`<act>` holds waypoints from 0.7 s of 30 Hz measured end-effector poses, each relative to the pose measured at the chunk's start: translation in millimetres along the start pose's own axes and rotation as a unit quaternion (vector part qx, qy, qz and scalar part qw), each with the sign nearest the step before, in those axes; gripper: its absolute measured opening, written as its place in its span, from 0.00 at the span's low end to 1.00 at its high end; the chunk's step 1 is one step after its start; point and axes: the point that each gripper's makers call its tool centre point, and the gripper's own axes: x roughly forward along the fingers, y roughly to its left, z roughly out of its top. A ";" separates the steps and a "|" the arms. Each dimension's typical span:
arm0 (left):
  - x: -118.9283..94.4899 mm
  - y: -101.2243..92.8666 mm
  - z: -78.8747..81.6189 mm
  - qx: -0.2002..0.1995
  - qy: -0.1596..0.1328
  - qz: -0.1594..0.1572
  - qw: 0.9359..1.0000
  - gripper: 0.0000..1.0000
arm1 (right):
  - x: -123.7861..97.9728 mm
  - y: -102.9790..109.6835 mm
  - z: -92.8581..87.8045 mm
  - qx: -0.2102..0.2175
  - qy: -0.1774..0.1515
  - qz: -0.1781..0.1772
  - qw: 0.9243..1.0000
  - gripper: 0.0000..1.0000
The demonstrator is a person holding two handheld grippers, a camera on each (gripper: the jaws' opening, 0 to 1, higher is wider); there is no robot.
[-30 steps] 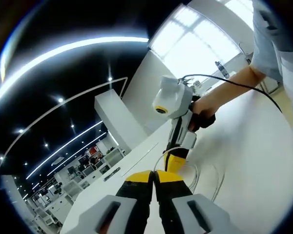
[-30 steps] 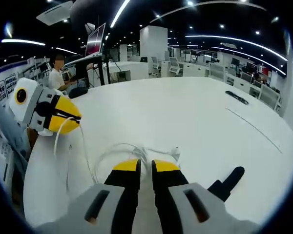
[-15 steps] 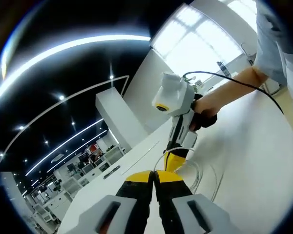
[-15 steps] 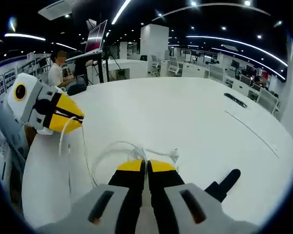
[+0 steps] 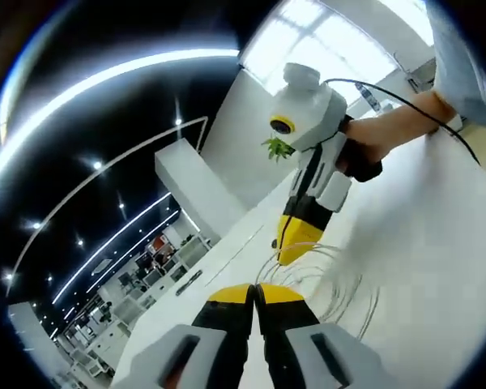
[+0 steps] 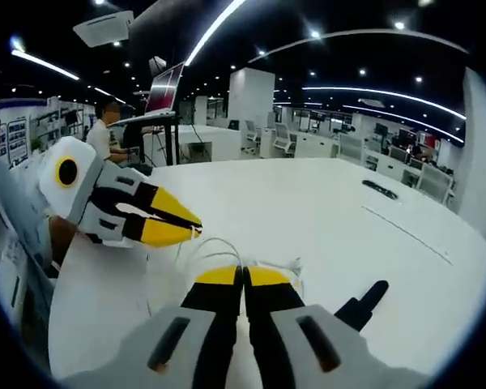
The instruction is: Peel open the Velcro strap on the desktop, arrange the wired earphones neatly onto it, and close the Velcro strap to secure them.
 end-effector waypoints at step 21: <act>6.1 -3.5 -5.5 0.021 0.010 -0.009 1.000 0.08 | -4.3 24.4 11.7 -0.038 -0.028 0.039 0.998 0.03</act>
